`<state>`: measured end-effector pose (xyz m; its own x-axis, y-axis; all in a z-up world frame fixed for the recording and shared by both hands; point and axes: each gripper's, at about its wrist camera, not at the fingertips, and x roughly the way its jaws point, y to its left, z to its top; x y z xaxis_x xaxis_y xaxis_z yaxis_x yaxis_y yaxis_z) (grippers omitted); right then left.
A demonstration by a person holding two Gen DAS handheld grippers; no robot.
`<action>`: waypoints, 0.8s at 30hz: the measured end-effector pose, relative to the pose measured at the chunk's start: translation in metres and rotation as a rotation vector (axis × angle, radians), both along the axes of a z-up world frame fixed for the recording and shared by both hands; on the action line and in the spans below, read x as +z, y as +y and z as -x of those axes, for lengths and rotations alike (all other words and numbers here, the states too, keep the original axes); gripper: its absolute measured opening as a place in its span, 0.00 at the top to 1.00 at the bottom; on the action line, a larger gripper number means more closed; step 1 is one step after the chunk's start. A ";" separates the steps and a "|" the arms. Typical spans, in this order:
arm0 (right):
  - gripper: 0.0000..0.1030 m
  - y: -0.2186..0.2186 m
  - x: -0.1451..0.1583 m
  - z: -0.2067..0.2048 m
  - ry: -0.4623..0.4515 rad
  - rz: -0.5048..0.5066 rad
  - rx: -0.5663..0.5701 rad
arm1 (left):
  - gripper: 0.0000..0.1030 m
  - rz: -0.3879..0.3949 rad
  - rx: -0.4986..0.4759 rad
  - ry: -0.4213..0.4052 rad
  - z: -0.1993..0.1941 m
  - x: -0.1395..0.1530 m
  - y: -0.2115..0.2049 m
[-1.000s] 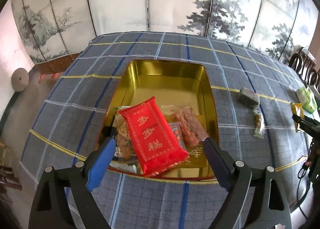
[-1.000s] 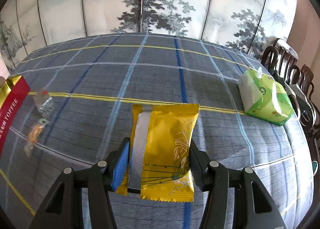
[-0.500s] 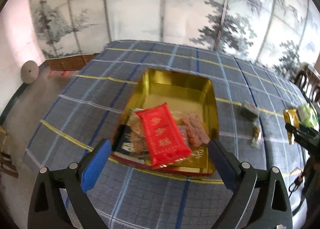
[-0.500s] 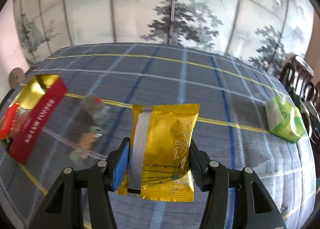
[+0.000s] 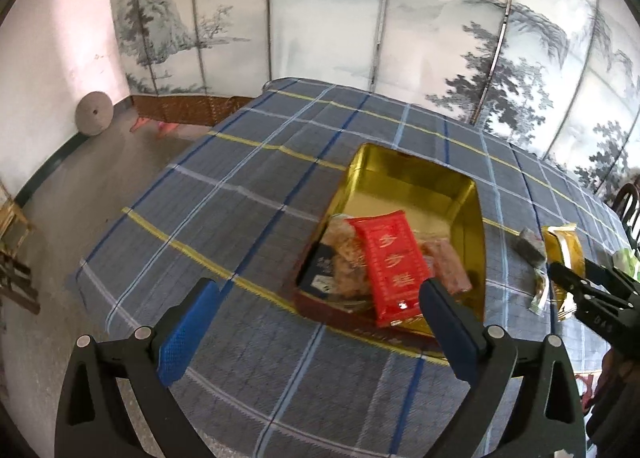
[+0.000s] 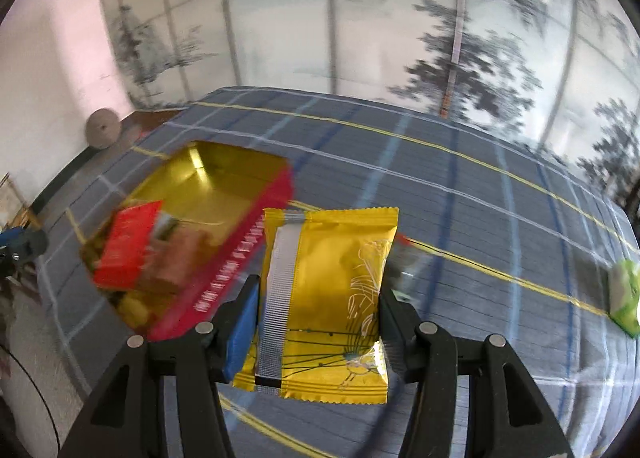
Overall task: Organize snacks
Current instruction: 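Carry the yellow pastry bag into the gold tin and open the right tool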
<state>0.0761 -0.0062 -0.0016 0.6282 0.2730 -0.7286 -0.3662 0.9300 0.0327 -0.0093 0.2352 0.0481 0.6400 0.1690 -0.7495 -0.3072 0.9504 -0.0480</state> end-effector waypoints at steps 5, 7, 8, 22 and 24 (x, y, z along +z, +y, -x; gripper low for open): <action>0.46 0.048 0.001 0.005 0.003 0.008 0.087 | 0.03 -0.002 0.033 0.014 0.009 -0.004 0.013; 0.46 0.060 0.000 0.006 0.002 0.019 0.110 | 0.03 -0.005 0.044 0.021 0.011 -0.006 0.018; 0.46 0.068 -0.001 0.006 0.004 0.022 0.123 | 0.03 -0.007 0.050 0.024 0.012 -0.007 0.019; 0.46 0.114 -0.028 -0.001 0.048 0.100 0.159 | 0.03 -0.008 0.070 0.044 0.019 -0.008 0.032; 0.46 0.123 -0.030 0.000 0.035 0.121 0.169 | 0.03 -0.008 0.068 0.042 0.019 -0.008 0.033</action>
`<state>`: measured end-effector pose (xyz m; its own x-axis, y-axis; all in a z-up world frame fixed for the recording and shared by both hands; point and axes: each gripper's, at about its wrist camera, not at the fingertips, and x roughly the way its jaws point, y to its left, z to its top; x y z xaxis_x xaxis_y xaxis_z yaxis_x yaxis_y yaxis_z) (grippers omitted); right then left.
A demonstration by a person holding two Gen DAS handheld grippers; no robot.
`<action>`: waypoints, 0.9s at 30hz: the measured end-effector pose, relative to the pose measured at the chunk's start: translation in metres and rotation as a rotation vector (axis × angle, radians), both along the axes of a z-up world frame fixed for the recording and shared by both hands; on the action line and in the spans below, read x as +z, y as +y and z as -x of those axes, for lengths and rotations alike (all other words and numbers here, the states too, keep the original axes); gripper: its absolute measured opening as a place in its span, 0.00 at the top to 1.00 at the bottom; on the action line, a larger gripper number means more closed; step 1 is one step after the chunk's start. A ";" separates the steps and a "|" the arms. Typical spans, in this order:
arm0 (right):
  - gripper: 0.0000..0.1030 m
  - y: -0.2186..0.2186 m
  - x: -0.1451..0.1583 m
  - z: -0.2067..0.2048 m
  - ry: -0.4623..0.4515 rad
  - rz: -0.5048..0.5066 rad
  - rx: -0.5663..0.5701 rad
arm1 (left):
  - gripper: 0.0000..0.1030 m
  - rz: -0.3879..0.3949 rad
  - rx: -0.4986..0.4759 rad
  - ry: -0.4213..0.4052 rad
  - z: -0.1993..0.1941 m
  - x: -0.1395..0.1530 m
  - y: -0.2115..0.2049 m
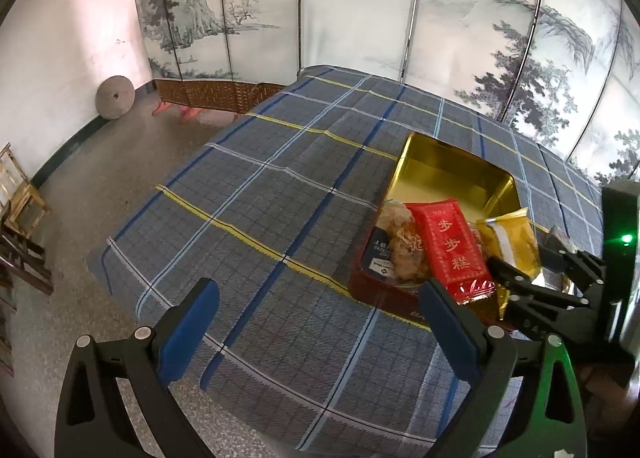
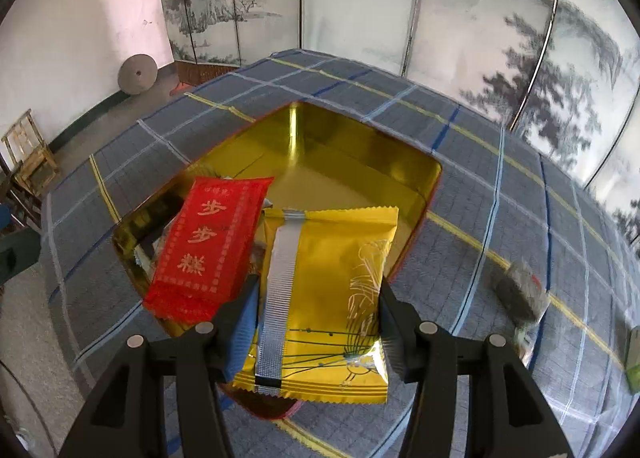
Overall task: Organize snacks
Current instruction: 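Carry the yellow pastry bag into the gold tin and open the right tool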
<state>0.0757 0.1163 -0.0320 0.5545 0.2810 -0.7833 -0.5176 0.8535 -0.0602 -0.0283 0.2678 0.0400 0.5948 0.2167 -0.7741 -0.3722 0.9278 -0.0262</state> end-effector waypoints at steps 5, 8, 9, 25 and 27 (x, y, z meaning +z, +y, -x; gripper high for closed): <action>0.46 0.011 -0.002 0.000 -0.004 0.002 0.018 | 0.03 -0.001 0.002 0.003 0.000 0.000 0.001; 0.46 0.016 -0.002 0.001 -0.001 -0.009 0.024 | 0.03 -0.001 0.004 0.005 -0.001 -0.001 0.001; 0.46 0.016 -0.003 0.001 0.002 -0.013 0.026 | 0.03 0.000 0.003 0.005 -0.001 -0.001 0.001; 0.44 0.012 -0.002 0.006 0.009 -0.026 0.057 | 0.03 0.002 -0.002 0.012 0.000 -0.001 -0.006; 0.43 0.010 -0.002 0.006 0.010 -0.023 0.055 | 0.03 0.008 -0.008 0.018 -0.001 -0.002 -0.008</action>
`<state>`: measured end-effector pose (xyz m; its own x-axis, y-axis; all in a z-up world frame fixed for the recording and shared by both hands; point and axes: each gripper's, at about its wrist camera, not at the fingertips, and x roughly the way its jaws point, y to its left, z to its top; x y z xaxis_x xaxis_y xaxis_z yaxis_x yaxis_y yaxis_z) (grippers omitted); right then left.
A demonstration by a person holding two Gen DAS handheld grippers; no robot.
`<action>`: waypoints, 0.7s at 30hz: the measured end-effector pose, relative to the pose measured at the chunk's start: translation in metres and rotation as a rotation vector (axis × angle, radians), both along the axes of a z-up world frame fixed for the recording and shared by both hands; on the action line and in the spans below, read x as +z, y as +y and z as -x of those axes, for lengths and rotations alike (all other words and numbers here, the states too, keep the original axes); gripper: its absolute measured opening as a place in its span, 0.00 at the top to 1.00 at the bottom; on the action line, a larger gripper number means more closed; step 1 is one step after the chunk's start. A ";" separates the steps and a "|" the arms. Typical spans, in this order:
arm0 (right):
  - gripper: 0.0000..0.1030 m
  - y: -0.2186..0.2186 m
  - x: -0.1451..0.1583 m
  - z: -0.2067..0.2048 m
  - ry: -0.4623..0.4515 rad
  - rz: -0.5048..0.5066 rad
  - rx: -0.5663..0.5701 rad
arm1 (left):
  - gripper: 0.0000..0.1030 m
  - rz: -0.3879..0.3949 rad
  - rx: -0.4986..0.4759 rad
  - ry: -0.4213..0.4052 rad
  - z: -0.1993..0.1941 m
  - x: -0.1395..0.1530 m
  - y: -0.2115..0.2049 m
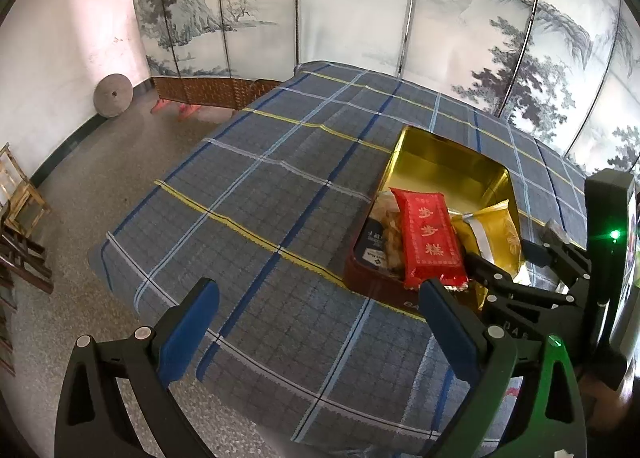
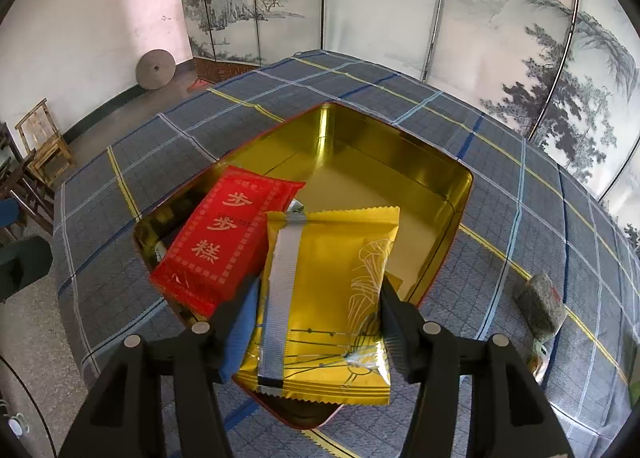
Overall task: Organize snacks
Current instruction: 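Carry the yellow pastry bag into the gold tin and open the right tool, then grasp the grey speckled block with the red label using the right tool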
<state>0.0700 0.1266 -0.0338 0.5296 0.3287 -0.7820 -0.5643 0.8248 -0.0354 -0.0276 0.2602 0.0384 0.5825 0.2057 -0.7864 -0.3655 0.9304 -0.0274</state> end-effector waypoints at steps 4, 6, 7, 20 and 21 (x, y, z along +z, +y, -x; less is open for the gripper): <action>0.43 -0.004 0.001 0.000 0.004 -0.010 0.004 | 0.03 0.012 0.003 -0.005 0.004 -0.001 -0.001; 0.42 -0.006 0.002 0.000 0.006 -0.015 0.007 | 0.03 0.012 0.003 -0.003 0.004 -0.001 -0.001; 0.42 -0.007 0.003 0.000 0.005 -0.018 0.009 | 0.03 0.013 0.002 -0.001 0.004 -0.002 -0.002; 0.40 -0.043 0.028 -0.008 -0.010 -0.106 -0.003 | 0.03 -0.008 -0.038 -0.007 0.003 0.003 -0.020; 0.40 -0.050 0.031 -0.012 -0.018 -0.105 -0.013 | 0.03 -0.010 -0.045 -0.007 0.002 0.003 -0.022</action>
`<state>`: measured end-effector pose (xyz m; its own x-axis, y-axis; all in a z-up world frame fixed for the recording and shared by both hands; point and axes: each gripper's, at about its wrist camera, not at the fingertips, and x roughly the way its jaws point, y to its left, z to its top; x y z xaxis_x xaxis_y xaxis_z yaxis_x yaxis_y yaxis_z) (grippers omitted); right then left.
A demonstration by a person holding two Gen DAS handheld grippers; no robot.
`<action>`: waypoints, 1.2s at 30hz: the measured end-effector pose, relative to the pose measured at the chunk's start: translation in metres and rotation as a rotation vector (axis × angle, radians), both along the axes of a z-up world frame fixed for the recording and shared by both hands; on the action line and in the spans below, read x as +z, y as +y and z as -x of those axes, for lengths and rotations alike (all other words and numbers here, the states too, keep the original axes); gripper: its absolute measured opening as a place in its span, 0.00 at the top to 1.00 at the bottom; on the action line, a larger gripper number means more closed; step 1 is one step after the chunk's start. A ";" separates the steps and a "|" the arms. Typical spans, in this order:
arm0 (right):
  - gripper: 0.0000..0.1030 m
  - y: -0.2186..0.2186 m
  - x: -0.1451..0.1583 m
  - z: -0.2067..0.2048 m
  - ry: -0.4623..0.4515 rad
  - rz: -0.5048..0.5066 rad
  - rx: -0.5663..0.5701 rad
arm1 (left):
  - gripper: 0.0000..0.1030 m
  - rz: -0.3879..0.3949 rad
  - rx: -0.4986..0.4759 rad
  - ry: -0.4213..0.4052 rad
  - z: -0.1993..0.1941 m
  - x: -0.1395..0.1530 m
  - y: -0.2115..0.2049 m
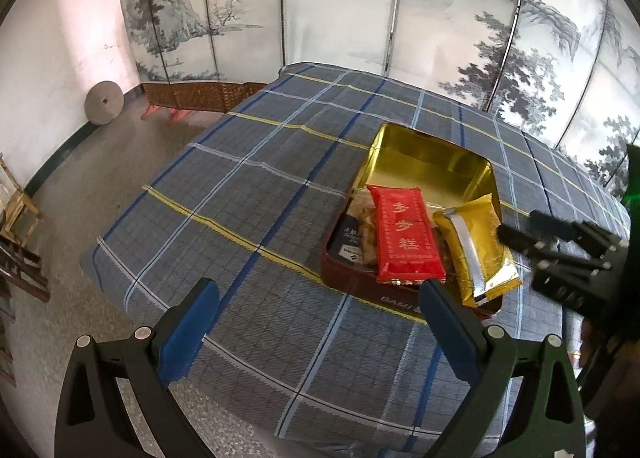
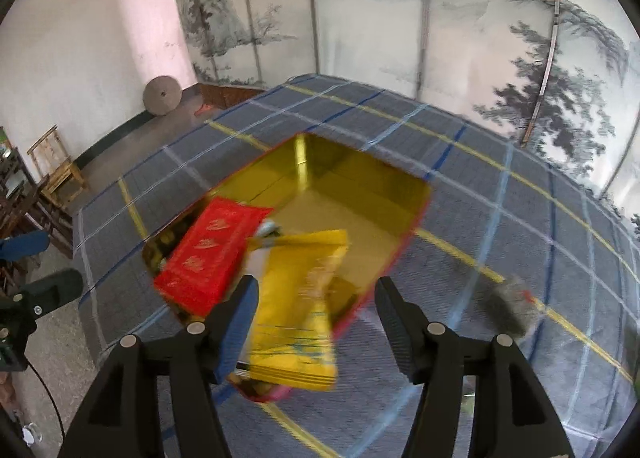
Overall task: Organize snacks
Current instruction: 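Grasp the grey speckled block with the red label using the right tool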
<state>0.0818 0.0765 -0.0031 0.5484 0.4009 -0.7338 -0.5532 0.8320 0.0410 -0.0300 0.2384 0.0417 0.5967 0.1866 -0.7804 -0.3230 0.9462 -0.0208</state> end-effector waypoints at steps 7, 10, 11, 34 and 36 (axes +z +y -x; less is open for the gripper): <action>0.40 -0.057 0.002 -0.035 -0.016 0.046 -0.084 | 0.03 -0.010 -0.055 0.007 -0.007 0.001 -0.020; 0.40 -0.083 -0.007 -0.051 -0.011 0.095 -0.098 | 0.03 -0.019 -0.084 0.015 -0.011 0.000 -0.031; 0.40 -0.088 -0.010 -0.055 -0.007 0.102 -0.097 | 0.03 -0.021 -0.093 0.020 -0.013 -0.001 -0.035; 0.56 -0.129 -0.070 -0.110 0.086 0.091 0.004 | 0.03 -0.073 -0.302 0.070 -0.055 -0.006 -0.131; 0.57 -0.129 -0.071 -0.107 0.074 0.086 0.003 | 0.03 -0.071 -0.309 0.075 -0.058 -0.008 -0.137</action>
